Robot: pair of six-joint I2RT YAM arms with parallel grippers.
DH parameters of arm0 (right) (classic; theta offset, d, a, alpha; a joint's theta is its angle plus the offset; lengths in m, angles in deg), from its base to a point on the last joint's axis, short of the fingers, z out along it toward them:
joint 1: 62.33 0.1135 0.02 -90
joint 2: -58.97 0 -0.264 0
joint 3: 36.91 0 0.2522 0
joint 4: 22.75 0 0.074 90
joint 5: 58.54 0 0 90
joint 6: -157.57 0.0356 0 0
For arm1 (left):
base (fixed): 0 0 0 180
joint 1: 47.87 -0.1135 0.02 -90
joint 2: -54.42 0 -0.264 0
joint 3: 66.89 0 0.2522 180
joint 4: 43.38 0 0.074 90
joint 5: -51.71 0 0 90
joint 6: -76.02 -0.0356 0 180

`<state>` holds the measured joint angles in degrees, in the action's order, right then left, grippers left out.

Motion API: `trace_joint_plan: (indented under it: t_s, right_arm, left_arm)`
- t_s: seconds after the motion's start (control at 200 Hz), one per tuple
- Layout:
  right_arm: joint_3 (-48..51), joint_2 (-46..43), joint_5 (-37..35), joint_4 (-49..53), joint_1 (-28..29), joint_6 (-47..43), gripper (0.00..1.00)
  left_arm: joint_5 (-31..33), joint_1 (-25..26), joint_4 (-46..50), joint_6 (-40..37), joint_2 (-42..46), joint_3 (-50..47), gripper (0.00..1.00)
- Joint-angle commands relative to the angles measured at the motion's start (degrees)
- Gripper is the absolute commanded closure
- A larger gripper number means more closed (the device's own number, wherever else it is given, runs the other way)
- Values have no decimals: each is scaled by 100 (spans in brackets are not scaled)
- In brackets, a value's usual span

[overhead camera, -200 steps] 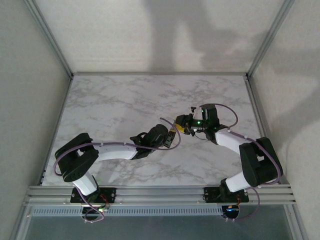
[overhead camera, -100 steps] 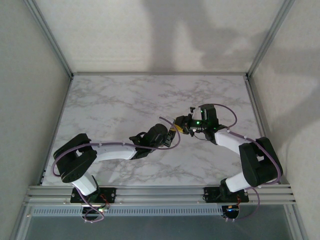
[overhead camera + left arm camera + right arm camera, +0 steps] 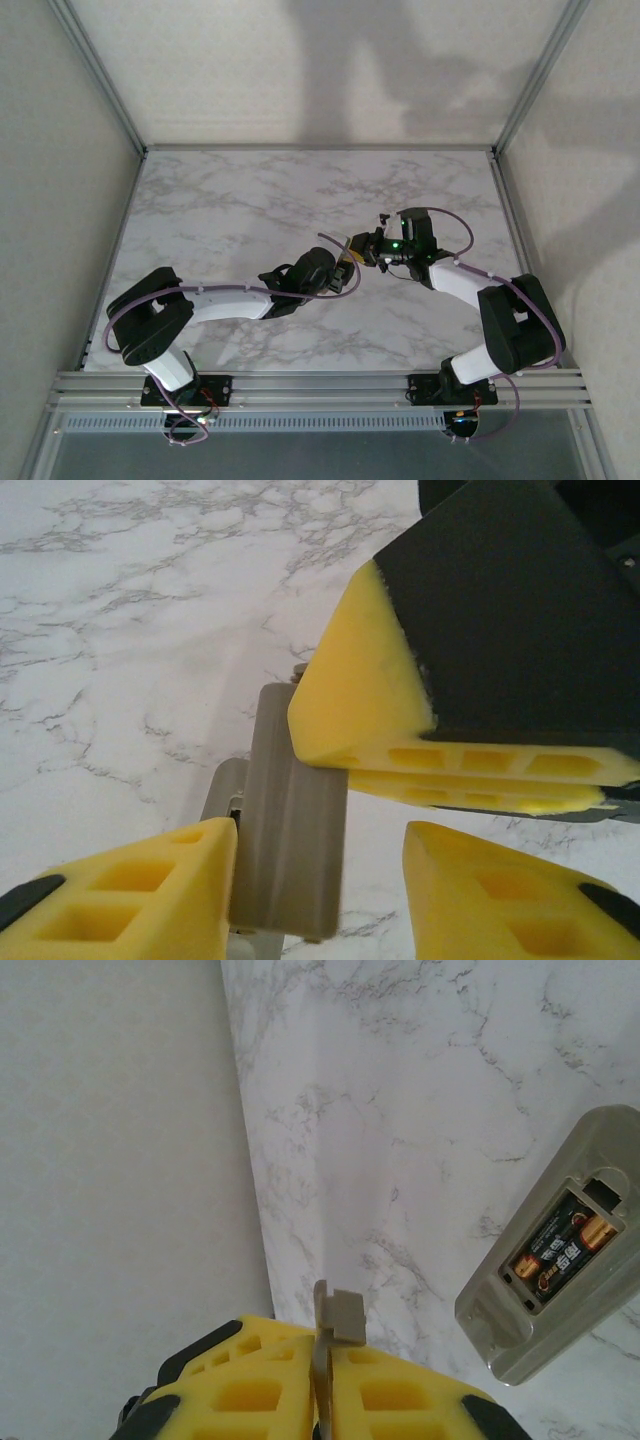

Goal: Load the batteries into the remote control

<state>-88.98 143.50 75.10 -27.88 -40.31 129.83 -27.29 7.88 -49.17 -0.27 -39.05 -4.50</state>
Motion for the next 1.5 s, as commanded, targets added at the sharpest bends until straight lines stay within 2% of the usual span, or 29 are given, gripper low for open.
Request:
trace_joint_plan:
  t_s: [0.0, 0.21, 0.295, 0.381, 0.441, 0.546, 0.571, 0.656, 0.951, 1.202, 1.497]
  right_arm:
    - [-133, -108, -90, -97, 38, -125, 87]
    - [-217, -9, -198, -24, 6, -364, 87]
    - [-266, 5, -340, 102, 1, -619, 87]
    - [-323, 25, -479, 254, -1, -920, 86]
    - [-353, 41, -579, 332, -4, -1130, 86]
    - [-314, 63, -700, 261, 0, -1431, 86]
    - [-292, 72, -733, 224, 4, -1490, 86]
    - [-212, 122, -832, 50, 11, -1671, 85]
    - [117, 479, -920, -545, 166, -2228, 86]
    - [305, 799, -1015, -1212, 365, -2305, 85]
    - [428, 881, -1046, -1355, 424, -2406, 86]
  left_arm:
    - [129, 40, -140, 73, 112, -62, 48]
    - [50, -194, -56, 373, 487, -266, 43]
    - [-320, -493, -72, 648, 774, -465, 36]
    - [-607, -780, -177, 925, 1163, -750, 33]
    - [-714, -965, -228, 1148, 1455, -954, 28]
    - [-1003, -1363, -311, 1542, 1886, -1302, 28]
    - [-1049, -1446, -344, 1631, 1976, -1397, 24]
    - [-1127, -1660, -428, 1838, 2227, -1652, 20]
    - [-1061, -1760, -506, 2080, 2526, -2092, 19]
    - [-1074, -1768, -515, 2144, 2579, -2172, 20]
    - [-1047, -1764, -540, 2188, 2693, -2271, 20]
